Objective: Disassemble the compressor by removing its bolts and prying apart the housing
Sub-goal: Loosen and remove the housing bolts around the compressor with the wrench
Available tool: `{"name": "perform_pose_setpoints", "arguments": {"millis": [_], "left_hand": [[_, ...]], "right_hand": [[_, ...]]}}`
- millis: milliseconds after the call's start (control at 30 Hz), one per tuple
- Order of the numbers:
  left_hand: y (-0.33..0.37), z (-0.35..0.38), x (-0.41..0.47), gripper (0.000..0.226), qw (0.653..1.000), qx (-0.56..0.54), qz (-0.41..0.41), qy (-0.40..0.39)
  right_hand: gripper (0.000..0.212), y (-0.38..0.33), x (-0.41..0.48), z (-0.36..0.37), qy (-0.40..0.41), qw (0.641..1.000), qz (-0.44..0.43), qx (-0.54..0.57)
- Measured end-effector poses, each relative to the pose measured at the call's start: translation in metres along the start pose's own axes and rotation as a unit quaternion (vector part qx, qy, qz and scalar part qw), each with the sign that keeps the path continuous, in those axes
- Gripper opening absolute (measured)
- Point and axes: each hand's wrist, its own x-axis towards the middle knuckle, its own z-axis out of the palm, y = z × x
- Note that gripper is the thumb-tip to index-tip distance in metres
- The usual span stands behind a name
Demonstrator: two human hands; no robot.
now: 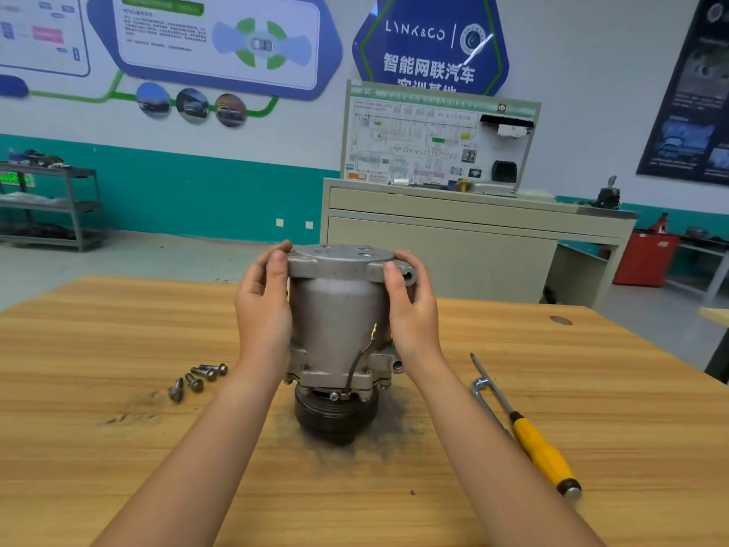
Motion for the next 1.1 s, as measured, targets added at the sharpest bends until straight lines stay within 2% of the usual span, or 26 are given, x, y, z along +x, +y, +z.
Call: {"name": "perform_pose_setpoints", "arguments": {"millis": [200, 433, 533, 700, 933, 1100], "left_hand": [[-0.012, 0.01, 0.017, 0.024, 0.999, 0.034, 0.019, 0.032], [-0.017, -0.002, 0.035, 0.017, 0.985, 0.159, 0.036, -0.048], [-0.02, -0.008, 0.039, 0.023, 0.976, 0.198, 0.045, -0.074], [-0.025, -0.003, 0.048, 0.019, 0.974, 0.213, 0.066, -0.047], [-0.033, 0.003, 0.057, 0.019, 0.968, 0.237, 0.072, -0.024], [-0.035, 0.004, 0.067, 0.021, 0.965, 0.25, 0.056, -0.044]], "right_hand": [[0.016, 0.006, 0.019, 0.006, 0.003, 1.0, 0.012, 0.026], [0.017, 0.008, 0.032, 0.008, 0.015, 1.0, -0.008, 0.018], [0.02, 0.007, 0.035, 0.01, 0.029, 1.0, -0.004, 0.005], [0.033, 0.013, 0.047, 0.015, 0.062, 0.997, 0.008, -0.034], [0.01, 0.025, 0.062, 0.012, 0.012, 0.998, 0.028, 0.046], [0.014, 0.034, 0.071, 0.005, -0.032, 0.992, 0.019, 0.118]]}}
